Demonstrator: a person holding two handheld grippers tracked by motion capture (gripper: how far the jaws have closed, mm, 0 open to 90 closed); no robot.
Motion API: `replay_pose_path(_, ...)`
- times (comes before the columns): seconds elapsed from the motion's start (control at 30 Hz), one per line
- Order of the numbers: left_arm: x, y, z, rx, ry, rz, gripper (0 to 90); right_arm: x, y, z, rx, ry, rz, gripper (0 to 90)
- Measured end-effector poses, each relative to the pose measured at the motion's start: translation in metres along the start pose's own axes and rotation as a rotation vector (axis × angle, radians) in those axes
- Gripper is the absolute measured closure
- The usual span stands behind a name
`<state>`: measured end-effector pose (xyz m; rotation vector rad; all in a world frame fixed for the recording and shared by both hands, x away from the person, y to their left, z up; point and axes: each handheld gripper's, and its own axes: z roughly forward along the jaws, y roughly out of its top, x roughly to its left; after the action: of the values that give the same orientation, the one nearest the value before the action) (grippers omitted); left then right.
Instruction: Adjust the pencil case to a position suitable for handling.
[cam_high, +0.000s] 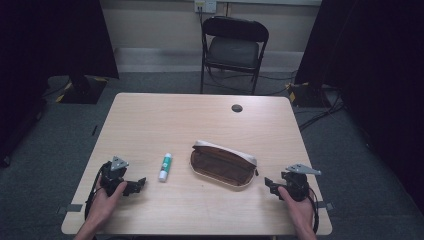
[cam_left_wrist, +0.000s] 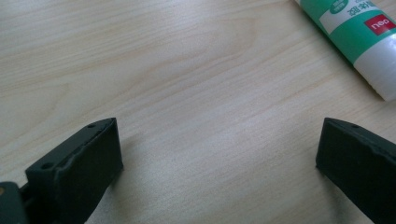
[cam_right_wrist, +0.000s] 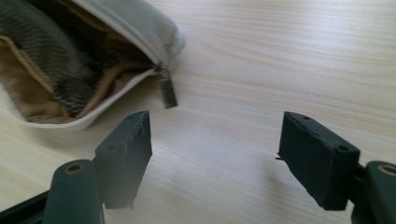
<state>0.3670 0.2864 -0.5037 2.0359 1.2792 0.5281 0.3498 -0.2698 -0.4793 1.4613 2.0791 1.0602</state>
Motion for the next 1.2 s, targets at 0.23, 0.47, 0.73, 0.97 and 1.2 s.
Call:
replay_pose_path(0.23,0.0,0.0,0.0,0.001,0.0,0.001,0.0,0.012,0.003,-0.004,-0.009,0.045,-0.031,25.6)
replay_pose_path(0.47,0.0,0.0,0.0,-0.001,-0.002,-0.005,0.0,0.029,0.015,-0.003,-0.035,0.083,-0.068,23.9)
replay_pose_path(0.73,0.0,0.0,0.0,-0.001,-0.001,-0.003,0.0,0.044,0.031,0.011,-0.028,0.102,-0.125,25.2)
replay_pose_path(0.97,0.0,0.0,0.0,-0.001,-0.001,-0.003,0.0,0.048,0.049,0.033,-0.037,0.111,-0.103,26.1)
replay_pose_path(1.2,0.0,0.0,0.0,-0.001,0.0,-0.003,0.0,0.041,0.054,0.052,-0.058,0.096,-0.077,32.5)
